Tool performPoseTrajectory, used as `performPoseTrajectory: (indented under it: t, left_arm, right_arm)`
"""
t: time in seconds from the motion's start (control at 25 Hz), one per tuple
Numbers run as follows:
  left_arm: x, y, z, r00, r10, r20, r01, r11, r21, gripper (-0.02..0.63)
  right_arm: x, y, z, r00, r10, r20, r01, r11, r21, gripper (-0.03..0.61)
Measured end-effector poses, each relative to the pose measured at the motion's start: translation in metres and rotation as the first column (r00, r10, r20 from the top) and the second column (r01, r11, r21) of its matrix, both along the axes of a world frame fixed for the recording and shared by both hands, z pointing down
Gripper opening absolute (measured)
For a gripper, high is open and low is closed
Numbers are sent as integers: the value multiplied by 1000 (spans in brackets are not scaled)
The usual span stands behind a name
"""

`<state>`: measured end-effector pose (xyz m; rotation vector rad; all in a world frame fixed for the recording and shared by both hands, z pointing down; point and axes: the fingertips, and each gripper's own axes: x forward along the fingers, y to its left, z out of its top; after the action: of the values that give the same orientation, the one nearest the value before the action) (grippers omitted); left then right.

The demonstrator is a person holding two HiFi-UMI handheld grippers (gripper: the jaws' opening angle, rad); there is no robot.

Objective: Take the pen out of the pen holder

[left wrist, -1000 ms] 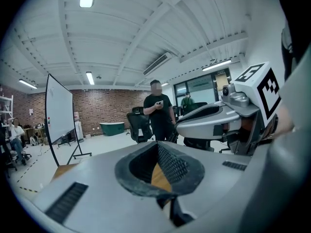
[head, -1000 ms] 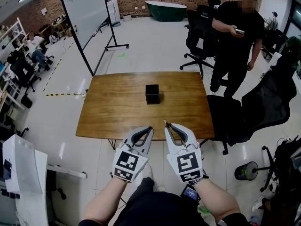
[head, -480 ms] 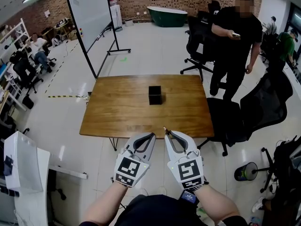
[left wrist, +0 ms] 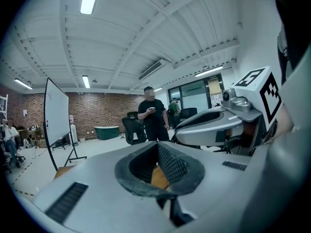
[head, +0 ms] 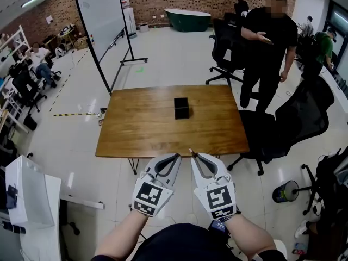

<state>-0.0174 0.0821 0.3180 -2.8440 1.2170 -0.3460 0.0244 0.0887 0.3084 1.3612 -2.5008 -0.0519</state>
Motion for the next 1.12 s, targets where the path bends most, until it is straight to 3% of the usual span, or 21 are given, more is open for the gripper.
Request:
performPoseTrajectory:
  t: [1.12]
  left_arm:
    - [-8, 36, -21, 999, 26, -42, -24, 999, 49, 5]
  right_arm:
    - [-11, 43, -17, 1000, 3, -12, -2, 999, 39, 38]
